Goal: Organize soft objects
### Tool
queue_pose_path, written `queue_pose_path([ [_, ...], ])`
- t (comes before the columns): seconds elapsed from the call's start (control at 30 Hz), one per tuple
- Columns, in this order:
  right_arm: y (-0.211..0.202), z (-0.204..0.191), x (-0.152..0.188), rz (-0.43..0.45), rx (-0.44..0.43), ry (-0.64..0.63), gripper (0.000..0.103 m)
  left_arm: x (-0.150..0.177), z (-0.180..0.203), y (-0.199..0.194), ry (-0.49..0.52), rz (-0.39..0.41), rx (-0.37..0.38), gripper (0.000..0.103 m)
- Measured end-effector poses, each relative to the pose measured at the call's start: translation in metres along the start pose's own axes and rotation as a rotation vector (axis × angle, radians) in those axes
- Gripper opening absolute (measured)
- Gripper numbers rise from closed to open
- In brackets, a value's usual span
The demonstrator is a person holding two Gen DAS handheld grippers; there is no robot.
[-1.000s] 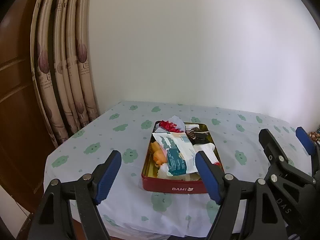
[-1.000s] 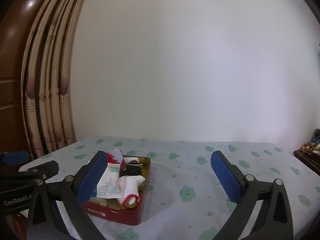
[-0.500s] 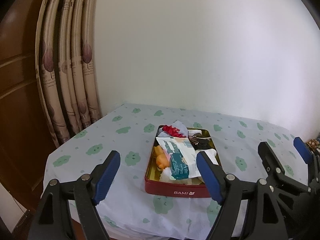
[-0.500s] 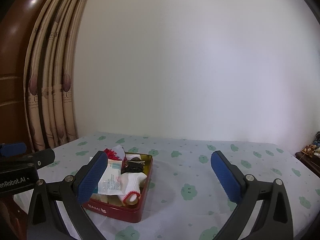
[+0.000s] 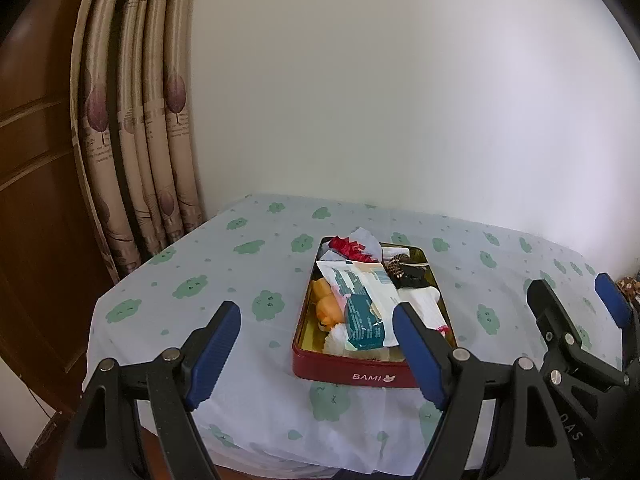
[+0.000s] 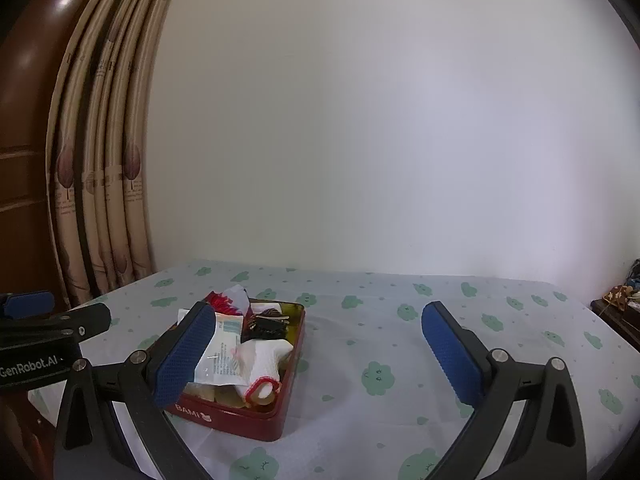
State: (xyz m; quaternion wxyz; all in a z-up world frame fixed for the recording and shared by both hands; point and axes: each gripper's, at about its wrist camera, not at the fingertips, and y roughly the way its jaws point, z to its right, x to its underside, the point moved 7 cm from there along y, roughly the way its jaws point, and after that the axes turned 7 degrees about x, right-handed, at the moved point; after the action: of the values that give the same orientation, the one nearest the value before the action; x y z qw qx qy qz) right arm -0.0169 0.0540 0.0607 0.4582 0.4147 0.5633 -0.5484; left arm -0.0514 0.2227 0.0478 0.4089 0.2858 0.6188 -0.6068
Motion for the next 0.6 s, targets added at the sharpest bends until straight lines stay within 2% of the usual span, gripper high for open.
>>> queue_pose_path([
  [0.6, 0.0, -0.0036, 0.0053, -0.015, -0.006, -0.016, 0.103, 0.0031, -0.0036, 0.0054, -0.005, -0.027, -0.024, 0.083],
])
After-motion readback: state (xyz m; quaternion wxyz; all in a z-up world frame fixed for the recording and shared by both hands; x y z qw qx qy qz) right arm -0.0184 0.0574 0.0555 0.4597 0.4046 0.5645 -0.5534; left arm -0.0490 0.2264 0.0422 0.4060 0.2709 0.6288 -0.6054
